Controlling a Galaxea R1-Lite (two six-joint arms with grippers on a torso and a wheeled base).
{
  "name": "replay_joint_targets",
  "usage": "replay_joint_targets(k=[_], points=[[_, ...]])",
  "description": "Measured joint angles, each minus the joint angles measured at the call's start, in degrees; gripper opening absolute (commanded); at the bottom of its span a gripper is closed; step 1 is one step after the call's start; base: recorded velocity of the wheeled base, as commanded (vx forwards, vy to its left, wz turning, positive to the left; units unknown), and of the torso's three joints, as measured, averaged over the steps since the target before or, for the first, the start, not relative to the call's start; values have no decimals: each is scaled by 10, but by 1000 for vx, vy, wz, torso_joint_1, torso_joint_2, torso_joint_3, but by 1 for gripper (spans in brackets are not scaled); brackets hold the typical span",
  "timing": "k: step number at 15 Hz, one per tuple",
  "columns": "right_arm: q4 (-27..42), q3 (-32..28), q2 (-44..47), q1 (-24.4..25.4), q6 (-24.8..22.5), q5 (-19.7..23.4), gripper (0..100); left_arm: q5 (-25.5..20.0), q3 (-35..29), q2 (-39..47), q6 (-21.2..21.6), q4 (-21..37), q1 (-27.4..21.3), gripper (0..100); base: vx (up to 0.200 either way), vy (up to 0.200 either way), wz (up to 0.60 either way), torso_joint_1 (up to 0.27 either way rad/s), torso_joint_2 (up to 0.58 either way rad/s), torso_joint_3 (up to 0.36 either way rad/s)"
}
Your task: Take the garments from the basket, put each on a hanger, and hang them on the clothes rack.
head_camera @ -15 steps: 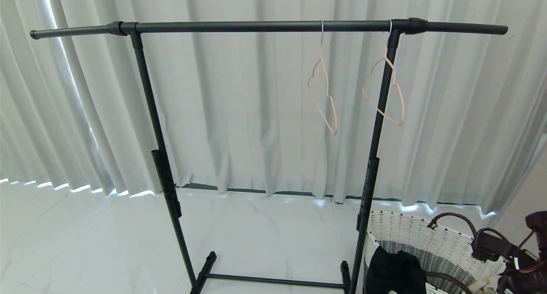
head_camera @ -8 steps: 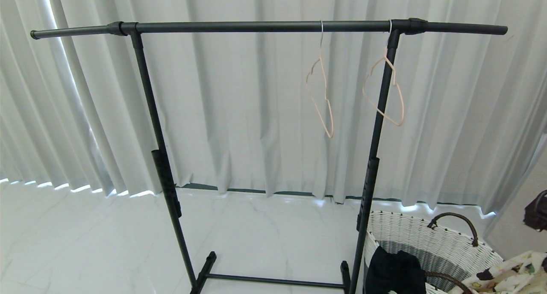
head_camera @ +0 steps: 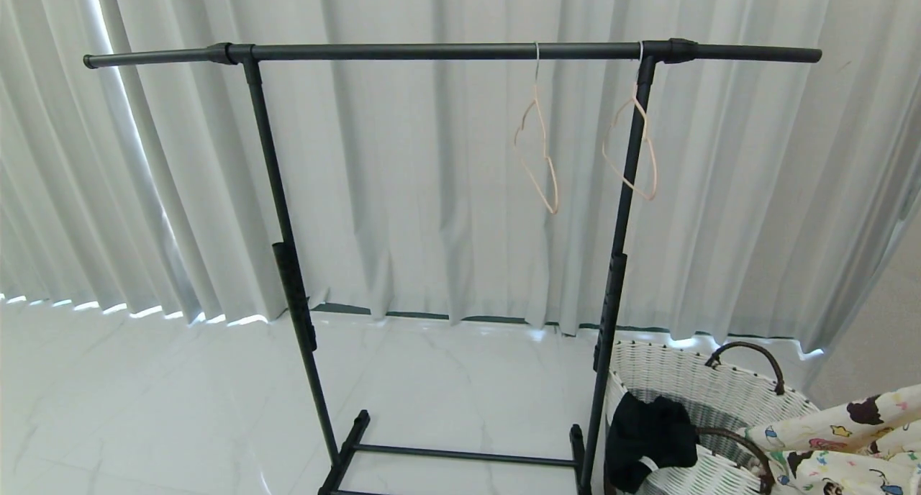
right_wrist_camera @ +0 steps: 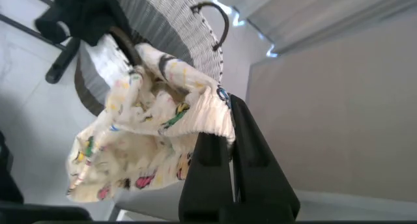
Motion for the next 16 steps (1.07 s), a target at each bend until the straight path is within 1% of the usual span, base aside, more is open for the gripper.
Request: replay_joint_targets(k=[3,5,10,11,12,14,15,16], points=[[0,0,-4,37,4,0,0,0,0,0,0,0,0,100,-200,0,0,2,4,6],[0,3,3,68,26,1,0,0,0,0,-1,0,0,100,-200,0,0,-2,5,0],[-9,3,46,147,77,2,0,0,0,0,-2,0,0,100,0,0,0,0,0,0],[-13,3,58,173,100,2,0,0,0,0,-2,0,0,100,0,0,0,0,0,0],[-20,3,74,208,133,2,0,0,0,0,-1,1,0,100,0,0,0,0,0,0],[-49,3,116,270,189,2,0,0,0,0,0,0,0,100,0,0,0,0,0,0],[-70,4,141,298,210,1,0,-1,0,0,-1,0,0,100,0,0,0,0,0,0],[-97,7,164,318,219,0,0,-3,0,0,-5,0,0,100,0,0,0,0,0,0]])
